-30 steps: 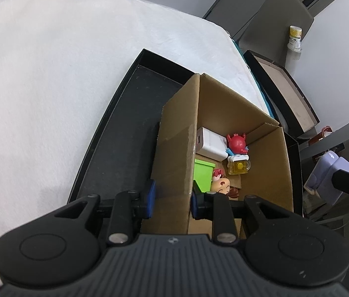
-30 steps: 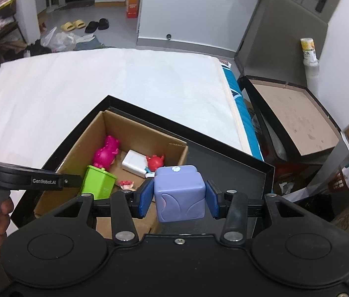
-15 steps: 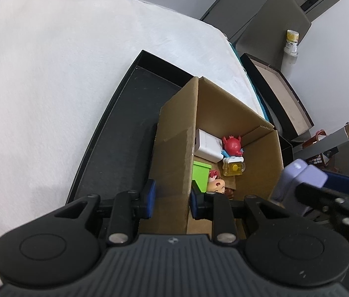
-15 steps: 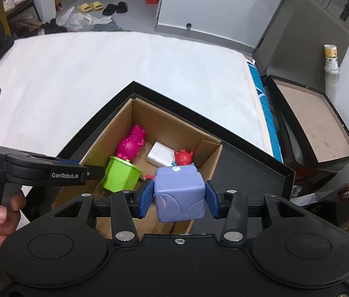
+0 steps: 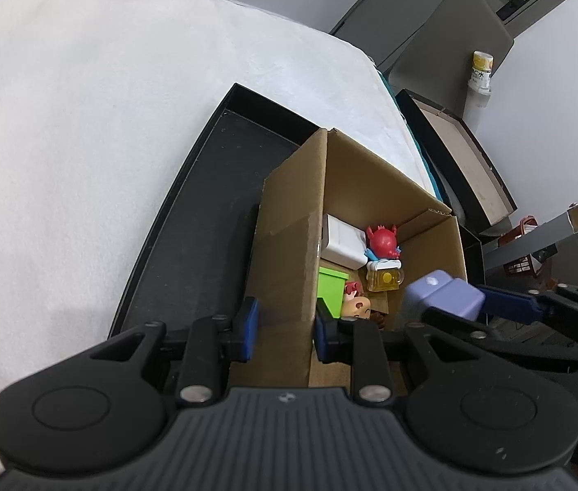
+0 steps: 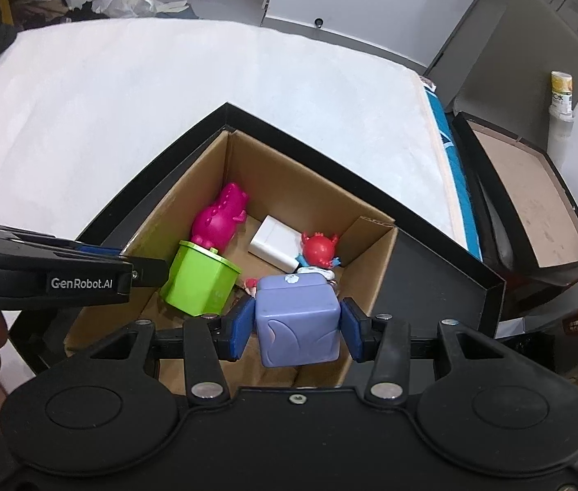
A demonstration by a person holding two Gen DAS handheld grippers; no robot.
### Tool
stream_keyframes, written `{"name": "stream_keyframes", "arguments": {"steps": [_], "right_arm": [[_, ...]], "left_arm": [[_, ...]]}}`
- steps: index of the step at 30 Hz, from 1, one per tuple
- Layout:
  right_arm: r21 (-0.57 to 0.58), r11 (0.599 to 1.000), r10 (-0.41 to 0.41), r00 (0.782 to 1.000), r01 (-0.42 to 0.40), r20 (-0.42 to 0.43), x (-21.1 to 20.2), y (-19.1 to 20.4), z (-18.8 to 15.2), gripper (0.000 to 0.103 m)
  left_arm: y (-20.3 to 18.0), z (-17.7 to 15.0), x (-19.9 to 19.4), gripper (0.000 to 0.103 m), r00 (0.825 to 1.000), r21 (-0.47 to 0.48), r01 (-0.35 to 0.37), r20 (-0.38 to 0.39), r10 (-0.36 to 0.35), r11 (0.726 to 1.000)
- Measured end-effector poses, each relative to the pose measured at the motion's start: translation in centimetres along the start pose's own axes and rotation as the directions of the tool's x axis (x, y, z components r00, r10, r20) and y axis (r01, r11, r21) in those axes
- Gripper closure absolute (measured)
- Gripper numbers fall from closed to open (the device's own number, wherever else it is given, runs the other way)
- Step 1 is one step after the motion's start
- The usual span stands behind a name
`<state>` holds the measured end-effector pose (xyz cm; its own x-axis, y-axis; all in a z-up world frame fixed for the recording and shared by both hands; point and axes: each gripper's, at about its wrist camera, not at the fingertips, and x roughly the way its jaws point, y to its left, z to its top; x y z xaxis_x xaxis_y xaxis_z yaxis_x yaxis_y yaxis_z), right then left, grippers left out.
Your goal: Organize rigid objects
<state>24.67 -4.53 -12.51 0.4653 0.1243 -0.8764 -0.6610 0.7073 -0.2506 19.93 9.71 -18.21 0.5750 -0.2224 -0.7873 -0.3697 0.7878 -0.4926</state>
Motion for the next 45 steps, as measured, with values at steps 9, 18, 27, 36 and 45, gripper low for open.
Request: {"name": "stream_keyframes", "arguments": {"steps": [9,18,27,36,45], "right_arm": [[-0.036,0.998,-0.056,0.998,0.055,-0.033,2.1,0.6,0.3,0.058],[-0.015,0.997,-0.073,0.997,0.073,0.004,0.5,-0.4,0.1,0.058],[0.083,0.996,-0.020,1.000,0.018,0.020,-0.9,-1.9,-1.5,0.055],[0.203,0.977,0.053,0.996,-0.066,0.072,-3.3,-4.6,-3.3,0.043],[0.296,0.948,0.068,0.984,-0.115,0.164,-6.2,-7.0,-5.1,0.015]], "left_arm": [[0.0,0.1,0.1,0.077,1.000,-0.001,0.001,0.000,-0.001,1.000],[0.1,0.2,0.2,0.077,1.000,0.004,0.001,-0.002,-0.001,1.000],[-0.9,-0.1,0.0,0.077,0.998,0.064,-0.051,-0.025,0.053,0.997],[-3.1,-0.3,-2.3,0.077,0.995,0.151,-0.097,-0.014,0.100,0.984],[-6.5,-0.3,-6.6,0.071,0.991,0.234,-0.132,0.010,0.133,0.963]]}}
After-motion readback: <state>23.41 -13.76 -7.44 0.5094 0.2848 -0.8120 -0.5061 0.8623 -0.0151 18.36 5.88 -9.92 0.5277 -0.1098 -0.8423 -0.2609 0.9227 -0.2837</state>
